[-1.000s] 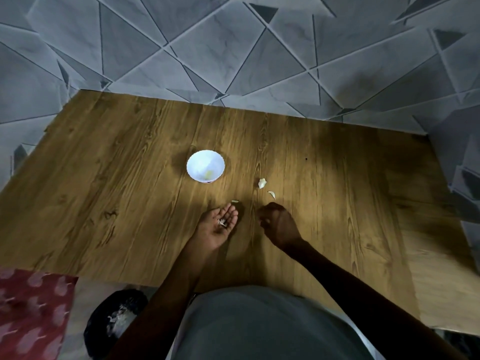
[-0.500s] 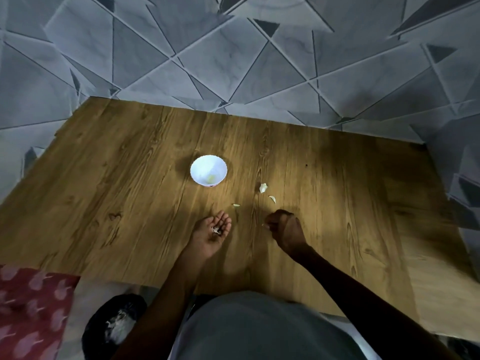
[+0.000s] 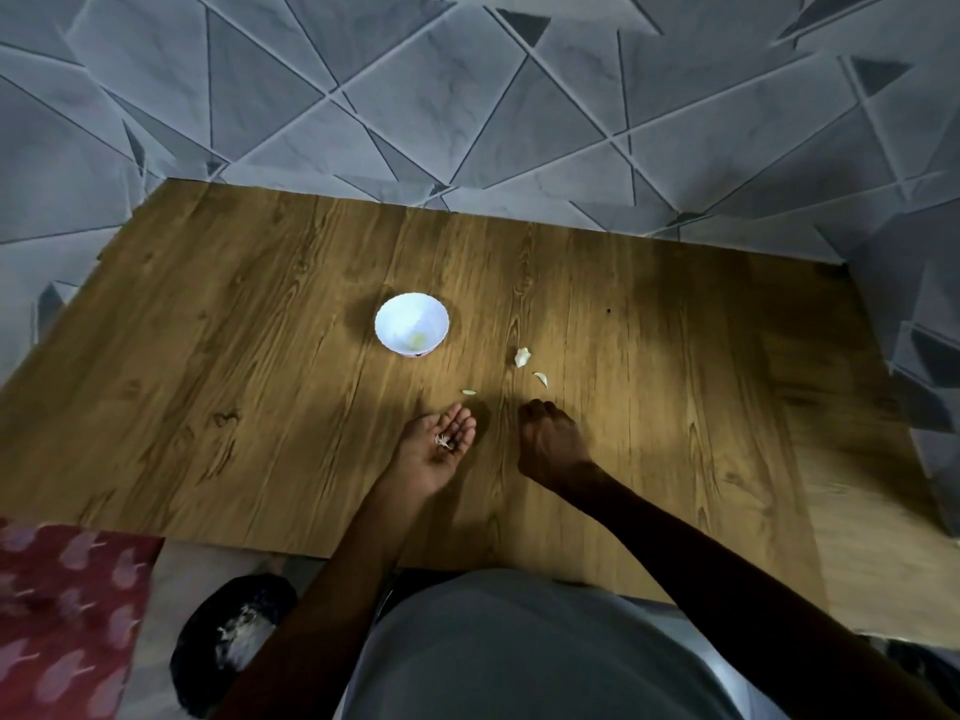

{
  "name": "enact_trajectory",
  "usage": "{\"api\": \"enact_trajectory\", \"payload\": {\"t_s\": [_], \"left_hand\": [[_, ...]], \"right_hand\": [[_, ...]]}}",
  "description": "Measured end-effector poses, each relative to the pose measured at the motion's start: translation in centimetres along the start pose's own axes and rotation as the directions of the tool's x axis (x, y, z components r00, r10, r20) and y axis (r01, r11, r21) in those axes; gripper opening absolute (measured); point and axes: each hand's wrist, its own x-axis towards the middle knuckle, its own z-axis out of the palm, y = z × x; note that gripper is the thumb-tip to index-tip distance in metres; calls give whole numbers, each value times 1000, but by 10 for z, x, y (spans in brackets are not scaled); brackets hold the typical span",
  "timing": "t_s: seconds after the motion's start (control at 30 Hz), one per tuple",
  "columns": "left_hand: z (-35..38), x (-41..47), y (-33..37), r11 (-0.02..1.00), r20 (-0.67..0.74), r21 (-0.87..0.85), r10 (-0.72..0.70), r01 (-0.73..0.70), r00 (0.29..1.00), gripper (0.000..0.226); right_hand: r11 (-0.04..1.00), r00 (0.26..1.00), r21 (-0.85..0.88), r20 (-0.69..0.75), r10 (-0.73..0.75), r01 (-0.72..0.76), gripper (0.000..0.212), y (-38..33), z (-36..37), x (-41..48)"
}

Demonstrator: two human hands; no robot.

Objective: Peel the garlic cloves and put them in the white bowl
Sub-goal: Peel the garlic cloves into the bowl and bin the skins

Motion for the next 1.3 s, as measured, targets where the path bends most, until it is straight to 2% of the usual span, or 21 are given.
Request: {"api": "enact_trajectory", "payload": {"t_s": [0.07,0.13,0.23,0.27,0.33,0.4,0.47,0.57,0.67,0.83,0.97,1.17,1.3], "left_hand": [[2,1,-2,999,-28,31,11,-10,1000,37],[5,1,-5,998,-55,57,19,-16,998,38],[7,0,-9,999,-68,45,8,-5,998,34],[8,0,-11,999,-61,50,3,0,998,29],[10,-1,-12,998,-76,65,3,2,997,23],[14,0,-11,998,-78,60,11,-7,997,23],[18,-3,-10,998,-69,68,22,-17,997,28],[19,-4,-8,998,-74,57,29,-24,997,33],[16,-3,-5,999,-72,-41,23,-26,997,30],[7,1,4,996,-54,-92,11,-16,998,35],[-1,3,8,995,-28,-100,0,-3,1000,38],[-2,5,11,994,-19,-110,1,-4,1000,36],[-4,3,11,995,-16,-104,0,-1,1000,38]], "right_hand": [[974,998,214,18,68,-70,36,-1,-2,4],[875,991,471,-10,130,-110,17,-7,-12,7],[769,996,640,-60,60,-8,6,-27,-35,2],[771,997,635,-73,-7,51,6,-36,-41,-2],[858,991,497,-87,-100,130,12,-52,-45,-7],[935,992,335,-79,-100,121,19,-60,-46,-7],[962,995,263,-90,-46,69,21,-62,-47,-5],[915,983,387,-177,-47,114,17,-62,-44,-6],[877,976,463,-217,-30,129,14,-54,-42,-5],[865,976,495,-136,168,-79,19,-2,-33,-3],[803,959,557,-42,279,-209,20,33,-24,-11],[774,974,610,-14,225,-170,16,29,-13,-14],[833,986,545,-62,152,-95,17,14,-5,-12]]}}
